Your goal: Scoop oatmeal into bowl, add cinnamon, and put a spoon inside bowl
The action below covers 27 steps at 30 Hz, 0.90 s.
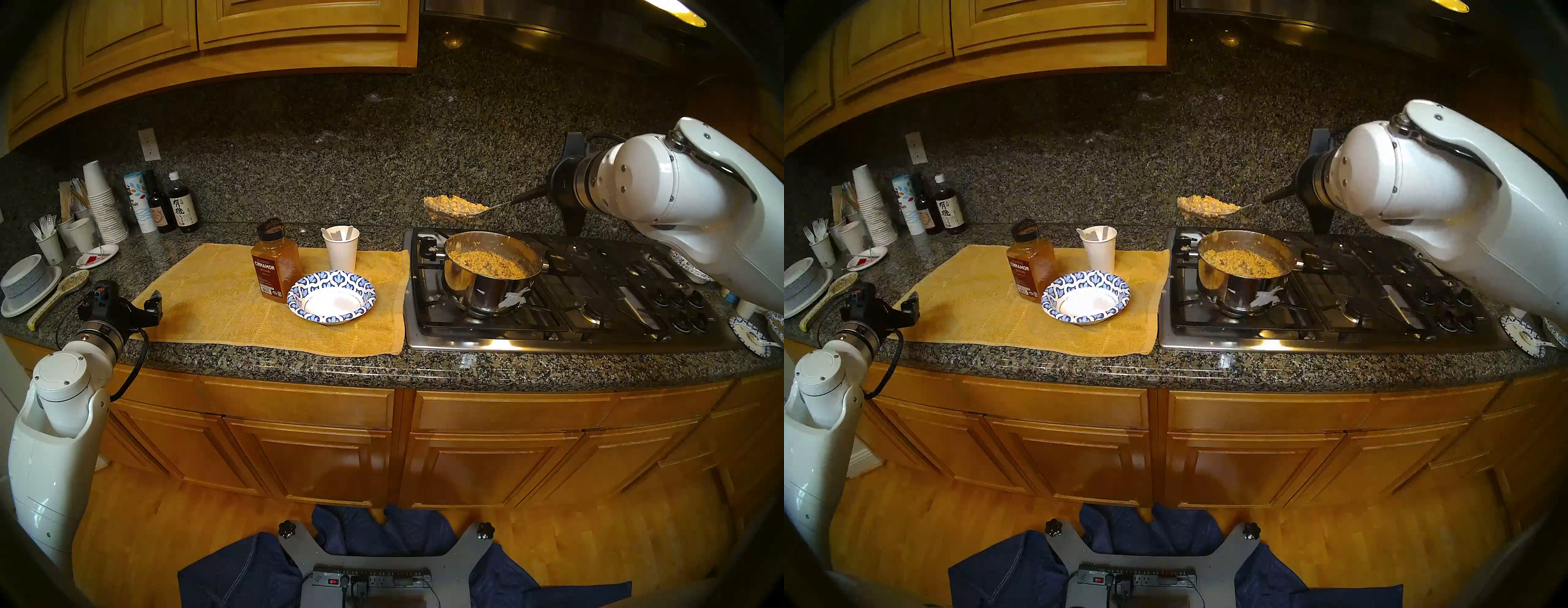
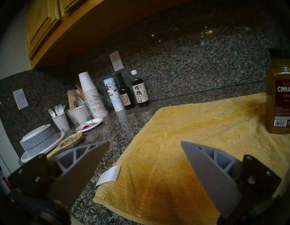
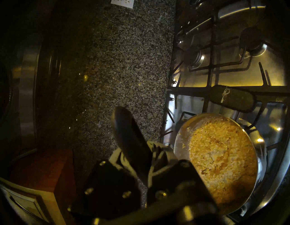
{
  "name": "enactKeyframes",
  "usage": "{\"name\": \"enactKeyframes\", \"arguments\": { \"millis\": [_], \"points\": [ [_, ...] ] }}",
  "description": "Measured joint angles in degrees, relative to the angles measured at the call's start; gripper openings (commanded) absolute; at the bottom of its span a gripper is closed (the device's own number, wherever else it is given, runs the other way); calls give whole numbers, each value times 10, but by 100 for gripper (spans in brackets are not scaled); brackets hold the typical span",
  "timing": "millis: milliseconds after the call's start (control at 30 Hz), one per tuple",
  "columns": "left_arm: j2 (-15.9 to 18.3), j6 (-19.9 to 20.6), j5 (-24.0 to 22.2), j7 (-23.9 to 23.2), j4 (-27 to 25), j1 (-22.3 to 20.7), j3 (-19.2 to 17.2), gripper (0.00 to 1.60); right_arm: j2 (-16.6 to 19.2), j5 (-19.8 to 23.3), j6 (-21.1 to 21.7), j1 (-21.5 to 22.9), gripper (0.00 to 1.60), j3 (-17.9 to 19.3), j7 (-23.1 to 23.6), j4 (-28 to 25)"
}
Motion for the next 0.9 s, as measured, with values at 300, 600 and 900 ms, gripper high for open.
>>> {"name": "enactKeyframes", "arguments": {
  "millis": [300,600,900],
  "points": [
    [0,0,0,0,0,0,0,160,-71,0,0,-6,0,20,-6,6],
    [0,0,0,0,0,0,0,160,-135,0,0,-25,0,36,-15,11],
    [0,0,0,0,0,0,0,160,-196,0,0,-44,0,41,-27,32]
  ]
}}
